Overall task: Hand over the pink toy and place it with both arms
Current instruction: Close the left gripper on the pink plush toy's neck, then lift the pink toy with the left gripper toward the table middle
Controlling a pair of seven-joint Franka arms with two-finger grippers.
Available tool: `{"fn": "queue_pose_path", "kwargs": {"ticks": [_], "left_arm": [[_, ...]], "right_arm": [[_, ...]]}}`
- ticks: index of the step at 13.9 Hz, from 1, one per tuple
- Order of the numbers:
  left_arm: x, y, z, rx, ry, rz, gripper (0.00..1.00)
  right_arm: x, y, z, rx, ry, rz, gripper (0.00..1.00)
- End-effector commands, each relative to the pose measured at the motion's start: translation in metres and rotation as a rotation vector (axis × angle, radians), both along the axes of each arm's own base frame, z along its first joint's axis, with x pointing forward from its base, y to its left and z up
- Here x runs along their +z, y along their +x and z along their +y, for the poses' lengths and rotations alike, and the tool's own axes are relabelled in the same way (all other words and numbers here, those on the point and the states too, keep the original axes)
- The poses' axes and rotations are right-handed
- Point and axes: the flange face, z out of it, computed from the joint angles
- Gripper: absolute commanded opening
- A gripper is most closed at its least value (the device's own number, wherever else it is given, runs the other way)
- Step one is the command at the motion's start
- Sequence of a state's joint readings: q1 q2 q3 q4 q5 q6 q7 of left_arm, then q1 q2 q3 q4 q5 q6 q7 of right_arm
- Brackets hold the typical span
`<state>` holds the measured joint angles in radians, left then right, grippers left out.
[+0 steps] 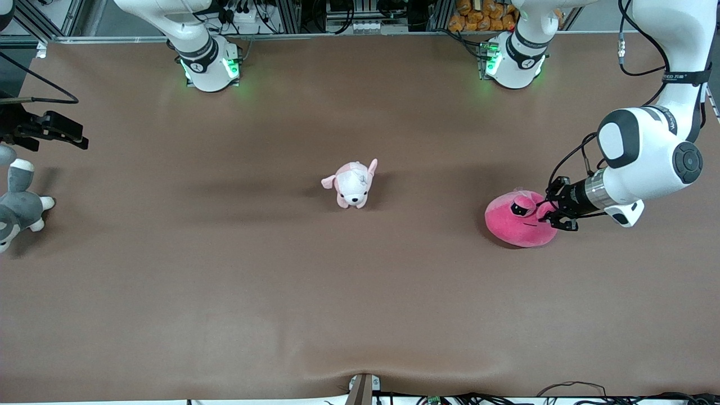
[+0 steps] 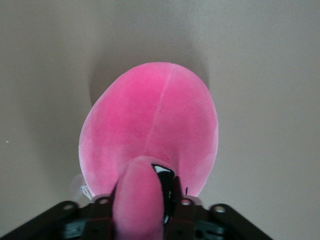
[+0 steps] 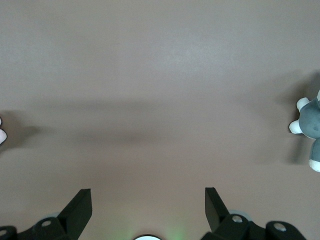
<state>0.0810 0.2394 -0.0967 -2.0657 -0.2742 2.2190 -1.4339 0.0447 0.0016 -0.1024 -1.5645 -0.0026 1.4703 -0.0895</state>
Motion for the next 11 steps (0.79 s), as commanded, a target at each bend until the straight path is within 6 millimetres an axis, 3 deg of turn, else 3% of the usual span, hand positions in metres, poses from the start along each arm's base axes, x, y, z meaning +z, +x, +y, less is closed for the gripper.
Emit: {"fn": "queue_pose_path", "kwargs": {"ticks": [1,3,5,11], "left_arm": [[0.009,0.007,-0.004,0.017,-0.016,-0.014,0.03],[0.025,0.006,-0.009,0.003,-0.020,-0.023,0.00],[0.057,0.007,-0.034,-0.003,-0.033,-0.024,0.00],[0.154,0.011,-0.130,0.035,-0.072,0.010,0.00]], "right_arm": [[0.004,0.002,-0.003,-0.013,-0.008,-0.002,1.00],[0.004,0.002,-0.002,-0.012,-0.008,-0.002,1.00],[0.004,0.002,-0.002,-0.013,-0.009,-0.002,1.00],[-0.001,0.005,-0.012,-0.027,-0.025,0.002,1.00]]}}
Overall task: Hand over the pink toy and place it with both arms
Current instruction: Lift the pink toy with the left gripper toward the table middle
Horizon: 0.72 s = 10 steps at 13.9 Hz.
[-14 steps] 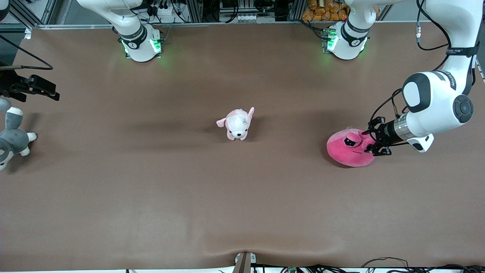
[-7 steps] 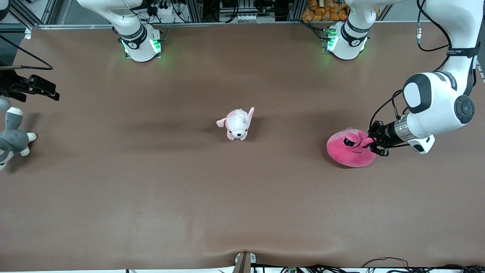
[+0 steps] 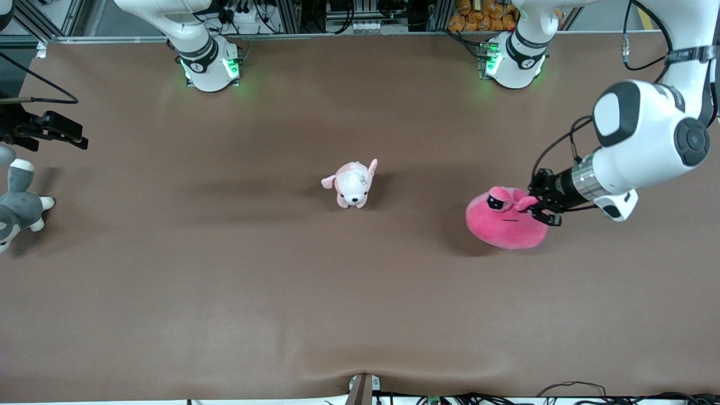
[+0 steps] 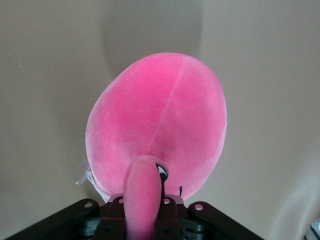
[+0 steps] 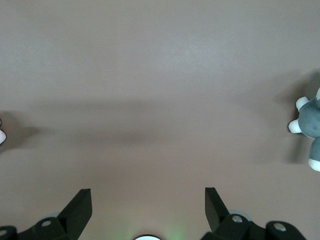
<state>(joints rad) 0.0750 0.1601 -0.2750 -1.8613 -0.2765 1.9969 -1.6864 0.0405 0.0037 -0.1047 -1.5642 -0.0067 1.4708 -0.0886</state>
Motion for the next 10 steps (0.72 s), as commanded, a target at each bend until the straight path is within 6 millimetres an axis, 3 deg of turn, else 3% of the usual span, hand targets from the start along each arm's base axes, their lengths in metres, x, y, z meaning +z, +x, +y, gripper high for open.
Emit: {"fn": "queue_pose_path", "kwargs": {"ticks": [1,3,5,8,10], "left_arm": [[0.045,-0.001,-0.037,0.034,-0.034,0.006,0.00],[0.072,-0.001,-0.074,0.045,-0.094,-0.013,0.00],[0.087,-0.002,-0.090,0.046,-0.145,-0.022,0.00],[0.104,-0.001,-0.098,0.070,-0.245,-0.013,0.00],[0.104,-0.001,-0.099,0.096,-0.251,0.001,0.00]], "right_arm": [[-0.003,0.007,-0.011,-0.030,-0.023,0.001,1.00],[-0.005,0.032,-0.020,-0.034,-0.030,-0.058,1.00],[0.000,0.051,-0.009,-0.012,-0.029,-0.061,1.00],[0.011,0.062,0.036,0.007,-0.029,-0.081,1.00],[0.013,0.059,0.078,-0.199,0.063,-0.067,1.00]]}}
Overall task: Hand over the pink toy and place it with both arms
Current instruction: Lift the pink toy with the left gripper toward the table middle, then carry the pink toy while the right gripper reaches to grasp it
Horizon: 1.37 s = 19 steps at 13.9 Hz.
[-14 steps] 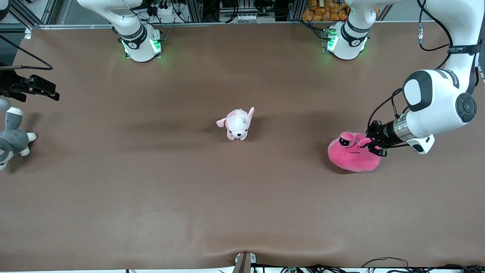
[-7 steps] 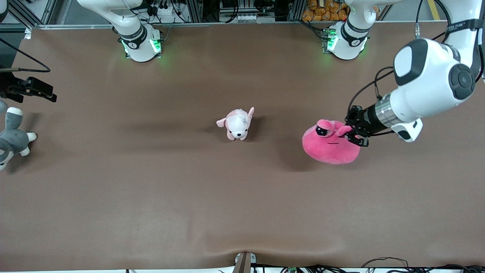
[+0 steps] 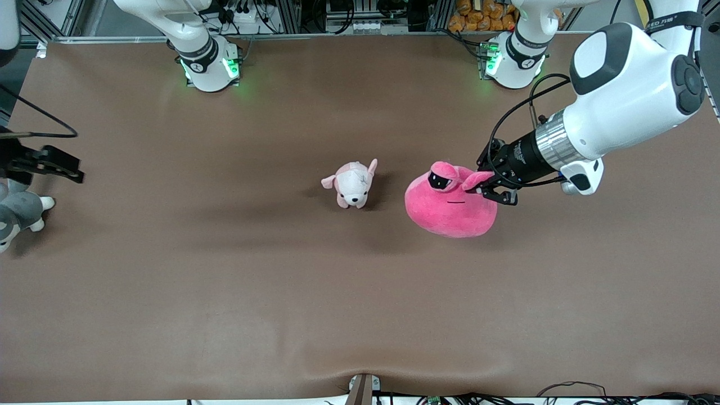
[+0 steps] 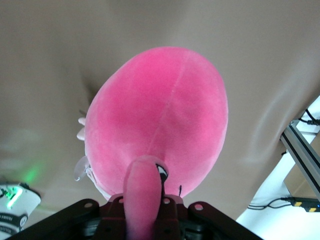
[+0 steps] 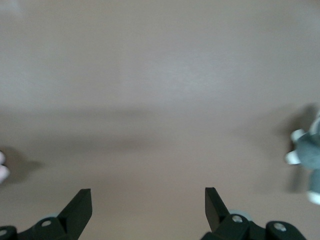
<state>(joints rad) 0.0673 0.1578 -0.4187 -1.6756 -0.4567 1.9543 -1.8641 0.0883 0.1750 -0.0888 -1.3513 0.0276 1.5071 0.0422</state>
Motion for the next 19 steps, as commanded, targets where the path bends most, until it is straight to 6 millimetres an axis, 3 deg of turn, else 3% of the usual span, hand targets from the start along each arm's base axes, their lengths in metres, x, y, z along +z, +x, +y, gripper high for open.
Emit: {"fn": "queue_pose_path", "kwargs": {"ticks": [1,3,9,12,13,15,17,19], "left_arm": [[0.007,0.004,-0.001,0.037,-0.032,0.034,0.00],[0.014,0.004,-0.007,0.079,-0.078,0.058,0.00],[0.023,-0.017,-0.093,0.169,-0.186,0.113,0.00],[0.019,-0.027,-0.134,0.212,-0.250,0.125,0.00],[0.018,-0.035,-0.150,0.213,-0.255,0.129,0.00],[0.014,-0.038,-0.160,0.227,-0.260,0.135,0.00],[0.014,-0.038,-0.161,0.229,-0.263,0.140,0.00],[0.014,-0.045,-0.172,0.226,-0.266,0.148,0.00]], "right_arm": [[0.009,-0.002,0.052,-0.287,0.105,0.037,1.00],[0.010,-0.005,0.088,-0.513,0.194,0.096,1.00],[-0.001,-0.018,0.220,-0.925,0.327,0.285,1.00],[-0.007,-0.021,0.280,-1.239,0.370,0.365,1.00],[-0.007,-0.019,0.291,-1.347,0.392,0.389,1.00],[-0.013,-0.019,0.304,-1.470,0.385,0.440,1.00],[-0.019,-0.022,0.316,-1.530,0.377,0.513,1.00],[-0.024,-0.034,0.346,-1.505,0.371,0.509,1.00]]}}
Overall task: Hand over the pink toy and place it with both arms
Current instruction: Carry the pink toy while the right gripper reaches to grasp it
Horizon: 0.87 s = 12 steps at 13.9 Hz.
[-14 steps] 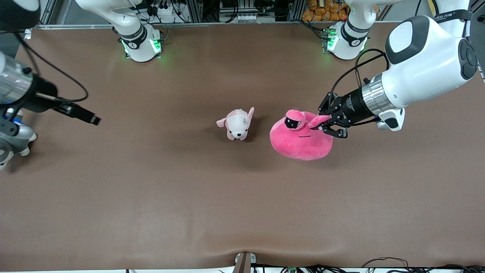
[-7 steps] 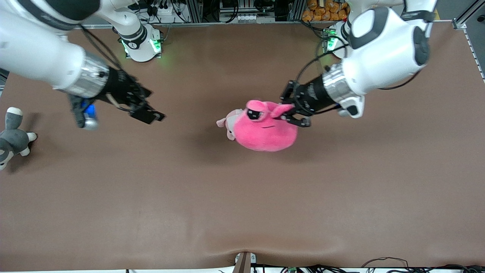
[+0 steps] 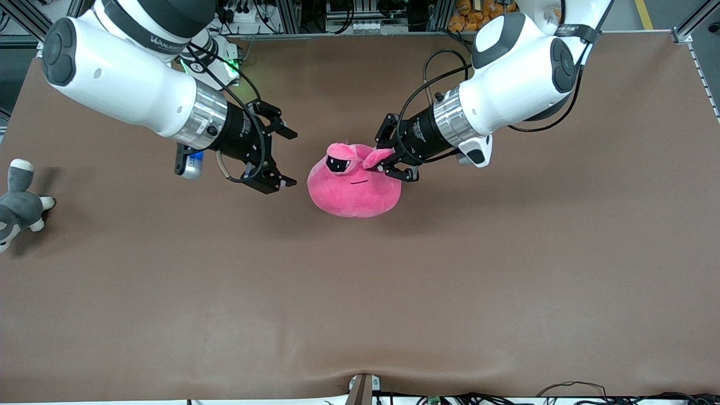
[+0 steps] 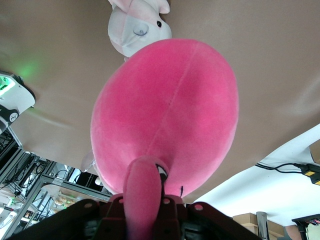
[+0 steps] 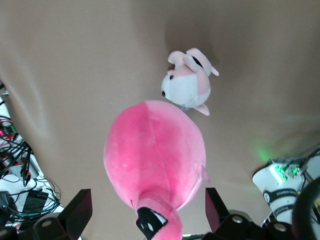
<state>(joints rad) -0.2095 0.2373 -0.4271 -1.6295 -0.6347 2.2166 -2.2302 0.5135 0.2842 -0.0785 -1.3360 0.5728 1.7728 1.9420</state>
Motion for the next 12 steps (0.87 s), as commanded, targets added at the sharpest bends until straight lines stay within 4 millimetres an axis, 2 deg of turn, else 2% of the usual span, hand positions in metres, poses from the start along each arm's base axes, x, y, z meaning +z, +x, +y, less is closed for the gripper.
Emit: {"fn": "queue_pose_path", "kwargs": {"ticks": [1,4,5,6,7,8,12], "left_arm": [[0.010,-0.009,-0.021,0.030,-0.034,0.019,0.00],[0.010,-0.020,-0.040,0.037,-0.043,0.018,0.00],[0.009,-0.024,-0.046,0.032,-0.041,0.024,0.00],[0.009,-0.025,-0.046,0.033,-0.042,0.024,0.00],[0.009,-0.025,-0.046,0.034,-0.041,0.026,0.00],[0.009,-0.025,-0.046,0.035,-0.041,0.027,0.00],[0.008,-0.025,-0.046,0.035,-0.038,0.028,0.00]], "right_arm": [[-0.003,-0.005,0.032,-0.050,0.020,0.019,1.00],[-0.013,-0.011,0.064,-0.090,0.022,0.008,1.00],[-0.016,-0.013,0.068,-0.081,0.008,0.001,0.69],[-0.019,-0.014,0.067,-0.066,-0.028,-0.012,0.44],[-0.020,-0.013,0.064,-0.062,-0.067,-0.034,0.04],[-0.024,-0.015,0.061,-0.044,-0.104,-0.022,0.00],[-0.026,-0.015,0.048,-0.024,-0.191,-0.029,0.00]]}}
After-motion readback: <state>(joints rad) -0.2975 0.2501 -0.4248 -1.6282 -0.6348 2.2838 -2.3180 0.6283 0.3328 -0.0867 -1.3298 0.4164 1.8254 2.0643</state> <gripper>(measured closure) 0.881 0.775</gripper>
